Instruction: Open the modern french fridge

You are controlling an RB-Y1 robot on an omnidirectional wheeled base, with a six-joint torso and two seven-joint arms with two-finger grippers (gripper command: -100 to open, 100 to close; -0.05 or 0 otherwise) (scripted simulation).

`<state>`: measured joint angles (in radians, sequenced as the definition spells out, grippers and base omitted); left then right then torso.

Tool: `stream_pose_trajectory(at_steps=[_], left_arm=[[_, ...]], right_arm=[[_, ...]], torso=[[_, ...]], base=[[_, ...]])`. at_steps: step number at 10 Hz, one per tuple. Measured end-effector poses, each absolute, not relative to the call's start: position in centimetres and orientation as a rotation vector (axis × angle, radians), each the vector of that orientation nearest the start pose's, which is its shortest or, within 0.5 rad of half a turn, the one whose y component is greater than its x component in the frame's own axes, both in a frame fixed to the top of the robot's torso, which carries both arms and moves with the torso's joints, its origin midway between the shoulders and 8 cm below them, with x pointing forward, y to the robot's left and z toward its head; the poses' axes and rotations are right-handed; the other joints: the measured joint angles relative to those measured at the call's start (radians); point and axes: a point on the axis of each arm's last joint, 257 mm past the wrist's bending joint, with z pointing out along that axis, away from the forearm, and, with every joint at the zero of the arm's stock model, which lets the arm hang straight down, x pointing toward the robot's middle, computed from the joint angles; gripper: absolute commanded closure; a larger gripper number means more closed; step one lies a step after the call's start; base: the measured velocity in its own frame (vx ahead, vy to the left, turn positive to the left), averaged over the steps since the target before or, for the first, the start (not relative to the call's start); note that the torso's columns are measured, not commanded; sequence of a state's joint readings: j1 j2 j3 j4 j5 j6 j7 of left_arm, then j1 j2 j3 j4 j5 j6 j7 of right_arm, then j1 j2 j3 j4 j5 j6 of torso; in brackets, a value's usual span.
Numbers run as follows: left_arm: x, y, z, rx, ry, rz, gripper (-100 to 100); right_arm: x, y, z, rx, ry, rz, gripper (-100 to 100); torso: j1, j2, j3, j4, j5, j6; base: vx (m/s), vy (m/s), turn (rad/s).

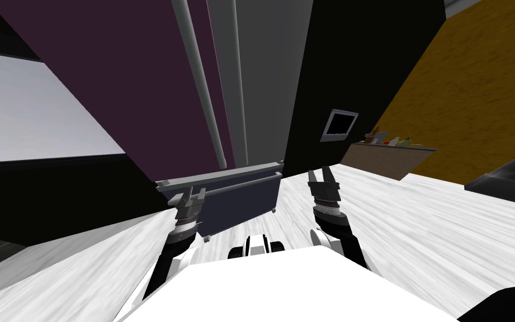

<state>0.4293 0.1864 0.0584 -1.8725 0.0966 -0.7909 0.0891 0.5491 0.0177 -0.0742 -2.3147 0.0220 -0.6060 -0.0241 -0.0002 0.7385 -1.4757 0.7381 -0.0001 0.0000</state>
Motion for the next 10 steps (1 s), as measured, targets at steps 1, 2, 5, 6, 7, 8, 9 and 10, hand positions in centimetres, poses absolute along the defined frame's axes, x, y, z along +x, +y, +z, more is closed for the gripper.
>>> stream_pose_trajectory(at_steps=[1, 2, 5, 6, 7, 8, 9, 10], left_arm=[[36.2, 31.9, -7.8, -0.667, 0.698, -1.362, -100], [36.2, 32.0, -8.5, -0.672, 0.701, -1.359, -100], [36.3, 32.8, -10.6, -0.693, 0.709, -1.349, -100], [36.4, 33.1, -11.3, -0.701, 0.712, -1.345, -100], [36.4, 33.2, -12.0, -0.707, 0.710, -1.343, -100], [36.3, 33.5, -12.6, -0.714, 0.713, -1.339, -100], [36.3, 33.8, -13.4, -0.724, 0.714, -1.335, -100], [36.2, 34.1, -14.1, -0.730, 0.711, -1.333, -100]], right_arm=[[31.0, -29.9, 4.5, 0.570, 0.543, 1.240, 0], [31.0, -29.9, 4.5, 0.570, 0.543, 1.240, 0], [31.0, -29.9, 4.5, 0.570, 0.543, 1.240, 0], [31.0, -29.9, 4.5, 0.570, 0.543, 1.240, 0], [31.0, -29.9, 4.5, 0.570, 0.543, 1.240, 0], [31.0, -29.9, 4.5, 0.570, 0.543, 1.240, 0], [31.0, -29.9, 4.5, 0.570, 0.543, 1.240, 0], [31.0, -29.9, 4.5, 0.570, 0.543, 1.240, 0]], torso=[[-0.001, -0.001, -0.001, 0.000, 0.000, 0.000], [0.000, 0.000, 0.000, 0.000, 0.000, 0.000], [0.000, 0.000, 0.000, 0.000, 0.000, 0.000], [0.000, 0.000, 0.000, 0.000, 0.000, 0.000], [0.000, -0.001, -0.001, 0.000, 0.000, 0.000], [0.000, 0.000, 0.000, 0.000, 0.000, 0.000], [0.000, 0.000, 0.000, 0.000, 0.000, 0.000], [0.000, -0.001, -0.001, 0.000, 0.000, 0.000]], base=[[0.054, -0.027, 0.004], [0.044, -0.018, 0.003], [0.059, -0.024, 0.004], [0.070, -0.031, 0.005], [0.048, -0.022, 0.003], [0.047, -0.021, 0.003], [0.063, -0.037, 0.007], [0.054, -0.028, 0.004]])
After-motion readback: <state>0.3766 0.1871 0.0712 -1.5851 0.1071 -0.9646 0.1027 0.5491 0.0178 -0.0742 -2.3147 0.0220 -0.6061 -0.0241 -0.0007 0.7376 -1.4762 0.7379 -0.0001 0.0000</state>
